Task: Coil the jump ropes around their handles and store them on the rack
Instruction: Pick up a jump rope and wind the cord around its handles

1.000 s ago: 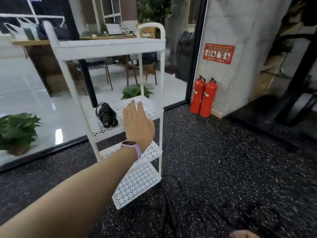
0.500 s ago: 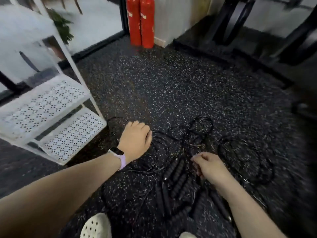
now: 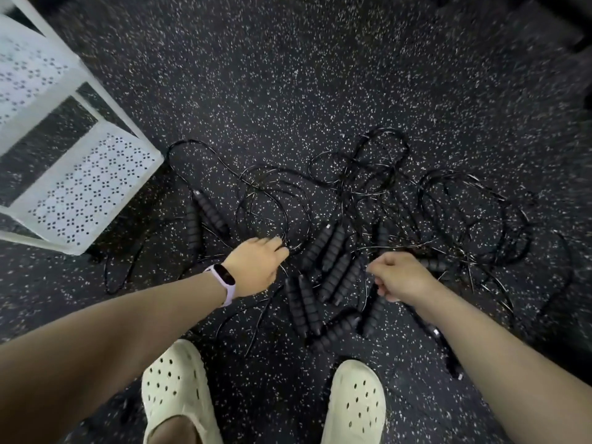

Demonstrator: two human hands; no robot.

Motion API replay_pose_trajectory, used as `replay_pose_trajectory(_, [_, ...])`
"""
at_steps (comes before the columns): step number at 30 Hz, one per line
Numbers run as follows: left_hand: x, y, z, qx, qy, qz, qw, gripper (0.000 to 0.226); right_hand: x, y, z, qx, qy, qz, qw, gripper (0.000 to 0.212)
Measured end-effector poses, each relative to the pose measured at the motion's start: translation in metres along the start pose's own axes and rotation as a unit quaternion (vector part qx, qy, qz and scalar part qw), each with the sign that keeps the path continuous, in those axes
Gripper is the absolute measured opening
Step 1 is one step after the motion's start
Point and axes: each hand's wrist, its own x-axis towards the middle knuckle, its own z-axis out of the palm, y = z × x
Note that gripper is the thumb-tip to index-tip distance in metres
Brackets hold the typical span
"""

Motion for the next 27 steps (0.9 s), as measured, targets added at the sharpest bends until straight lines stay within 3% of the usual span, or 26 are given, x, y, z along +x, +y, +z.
replay_pose_trajectory(6, [0.035, 0.031, 0.046, 0.099, -0.087, 0.155, 0.979, 0.082, 0.024, 0.040, 0.024, -0.006, -0.013, 0.043, 0.999, 0.016])
replay_pose_trajectory(12, [0.054, 0.043, 0.085, 0.185, -0.115, 0.201, 0.955, 0.097, 0.040, 0.046, 0.033, 0.004, -0.002, 0.048, 0.999, 0.014])
replay_pose_trajectory(17, [0.059, 0.039, 0.106, 0.206, -0.082, 0.222, 0.949, 0.091, 0.049, 0.042, 0.049, -0.006, -0.020, 0.028, 0.999, 0.012])
replay_pose_trajectory(21, [0.050, 0.033, 0.111, 0.164, -0.087, 0.212, 0.960, 0.079, 0.052, 0.036, 0.059, -0.023, -0.043, 0.010, 0.999, 0.014])
replay_pose_trajectory(23, [0.047, 0.030, 0.103, 0.105, -0.068, 0.185, 0.975, 0.062, 0.052, 0.032, 0.061, -0.069, -0.054, -0.013, 0.996, 0.027])
replay_pose_trajectory(27, [0.045, 0.033, 0.059, -0.016, 0.041, 0.175, 0.984, 0.038, 0.044, 0.018, 0.063, -0.130, -0.091, -0.060, 0.985, 0.076])
